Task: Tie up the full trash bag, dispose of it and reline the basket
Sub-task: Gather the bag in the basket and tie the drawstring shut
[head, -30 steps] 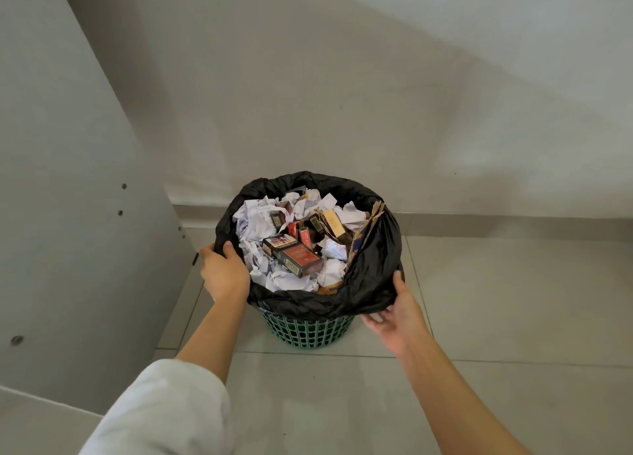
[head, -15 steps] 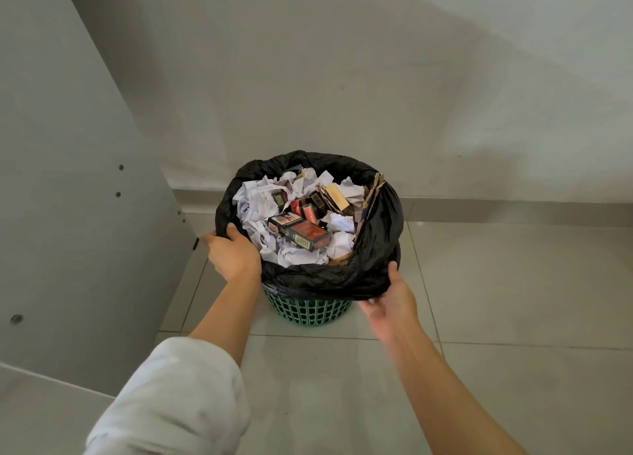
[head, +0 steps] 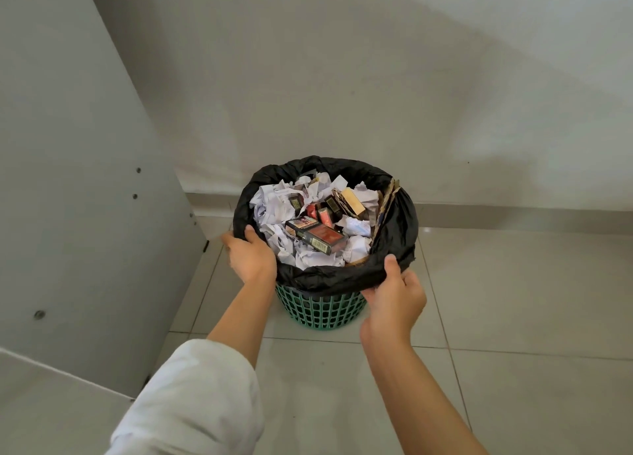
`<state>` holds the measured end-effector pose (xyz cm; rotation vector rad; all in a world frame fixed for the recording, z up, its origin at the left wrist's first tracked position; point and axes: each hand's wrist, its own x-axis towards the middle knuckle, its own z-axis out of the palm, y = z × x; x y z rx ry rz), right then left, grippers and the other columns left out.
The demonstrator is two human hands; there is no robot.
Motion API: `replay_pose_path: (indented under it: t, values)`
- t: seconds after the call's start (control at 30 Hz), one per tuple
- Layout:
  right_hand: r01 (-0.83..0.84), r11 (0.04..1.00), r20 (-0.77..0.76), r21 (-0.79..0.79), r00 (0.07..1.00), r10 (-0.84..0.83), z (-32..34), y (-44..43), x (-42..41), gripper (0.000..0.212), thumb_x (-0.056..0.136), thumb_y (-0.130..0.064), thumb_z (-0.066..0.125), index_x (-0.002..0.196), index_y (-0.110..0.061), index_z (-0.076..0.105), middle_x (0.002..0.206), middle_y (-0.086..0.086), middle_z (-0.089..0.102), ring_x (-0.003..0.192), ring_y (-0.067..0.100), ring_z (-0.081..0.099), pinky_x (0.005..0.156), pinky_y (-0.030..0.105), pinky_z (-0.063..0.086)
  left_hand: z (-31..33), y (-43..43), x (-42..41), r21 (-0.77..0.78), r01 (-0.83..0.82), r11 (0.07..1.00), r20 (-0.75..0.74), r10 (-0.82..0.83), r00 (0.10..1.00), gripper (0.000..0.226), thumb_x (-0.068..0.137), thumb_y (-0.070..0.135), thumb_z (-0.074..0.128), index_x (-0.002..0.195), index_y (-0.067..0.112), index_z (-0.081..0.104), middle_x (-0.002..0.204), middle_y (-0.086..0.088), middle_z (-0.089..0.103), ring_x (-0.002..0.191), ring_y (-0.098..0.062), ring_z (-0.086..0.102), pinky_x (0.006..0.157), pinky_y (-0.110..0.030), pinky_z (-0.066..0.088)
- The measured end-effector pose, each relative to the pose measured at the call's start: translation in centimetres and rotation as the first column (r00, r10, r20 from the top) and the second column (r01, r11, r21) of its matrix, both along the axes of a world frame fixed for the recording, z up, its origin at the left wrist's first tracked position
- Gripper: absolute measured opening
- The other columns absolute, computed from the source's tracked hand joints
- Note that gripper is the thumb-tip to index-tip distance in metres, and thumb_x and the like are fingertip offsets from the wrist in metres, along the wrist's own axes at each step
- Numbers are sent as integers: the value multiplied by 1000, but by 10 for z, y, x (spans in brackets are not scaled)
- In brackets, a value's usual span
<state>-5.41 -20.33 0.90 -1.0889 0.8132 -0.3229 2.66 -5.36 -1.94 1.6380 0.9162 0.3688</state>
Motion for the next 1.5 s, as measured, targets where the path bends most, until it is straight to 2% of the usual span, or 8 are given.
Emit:
replay_pose_path:
  t: [0.13, 0.3, 0.47, 0.6, 0.87, 1.07, 1.33, 1.5]
  values:
    - [-72, 986, 96, -149, 992, 87, 3, 8, 11, 15, 88, -14, 64, 84, -7, 51, 72, 1, 54, 67, 13, 52, 66, 27, 46, 2, 4, 1, -205, 125, 971, -34, -135, 990, 52, 99, 42, 33, 144, 21, 17, 140, -17, 42, 120, -38, 49, 98, -50, 44]
    - [-105, 925, 64, -364, 988, 138, -2, 16, 5, 25, 88, -13, 64, 109, -19, 52, 90, -3, 61, 85, 15, 61, 77, 28, 49, 3, 21, -20, -524, 267, 809, 68, -273, 960, 38, 96, 44, 43, 129, 27, 35, 124, -5, 53, 107, -29, 54, 85, -44, 47]
    - [-195, 968, -65, -161, 980, 186, -22, 32, -19, 25, 88, -30, 64, 81, -10, 52, 75, 5, 62, 71, 20, 61, 84, 46, 54, 0, 30, -25, -589, 351, 728, 144, -332, 932, 29, 96, 40, 46, 123, 32, 39, 130, -7, 54, 101, -25, 56, 84, -42, 47]
    - [-335, 942, -11, 1, 942, 335, -10, 39, -13, 29, 92, -16, 59, 69, 1, 54, 79, 19, 66, 74, 25, 66, 71, 32, 57, 2, 30, -25, -566, 346, 748, 97, -357, 929, 39, 94, 47, 47, 130, 37, 37, 126, -3, 55, 104, -23, 54, 75, -40, 46]
    - [-392, 920, 76, -33, 916, 393, 10, 26, -1, 23, 92, -24, 59, 83, -4, 64, 86, 12, 73, 76, 24, 71, 69, 34, 59, 2, 39, -20, -695, 324, 642, 114, -346, 931, 51, 90, 37, 58, 136, 35, 36, 123, -12, 54, 106, -30, 54, 70, -43, 49]
    - [-142, 912, -37, 386, 985, 169, -24, 12, -10, 54, 87, -55, 53, 113, -8, 58, 110, 12, 62, 101, 25, 62, 77, 41, 56, -5, 36, -18, -679, 330, 655, 162, -306, 938, 51, 89, 34, 60, 136, 31, 40, 119, -7, 58, 103, -26, 57, 75, -39, 52]
    - [-180, 829, 54, 530, 982, 179, -7, 13, 5, 32, 90, -8, 60, 121, -3, 56, 102, 11, 65, 87, 20, 63, 83, 36, 50, -8, 26, -16, -616, 335, 713, 207, -264, 942, 52, 93, 33, 56, 141, 25, 37, 129, -7, 57, 108, -27, 59, 71, -37, 53]
    - [-100, 830, 82, 549, 994, 66, -18, 20, -4, 35, 91, -13, 59, 126, -11, 55, 115, 6, 63, 95, 16, 61, 83, 36, 51, -8, 24, -15, -597, 335, 729, 221, -252, 942, 48, 94, 31, 55, 138, 24, 40, 128, -5, 58, 110, -27, 59, 76, -38, 53]
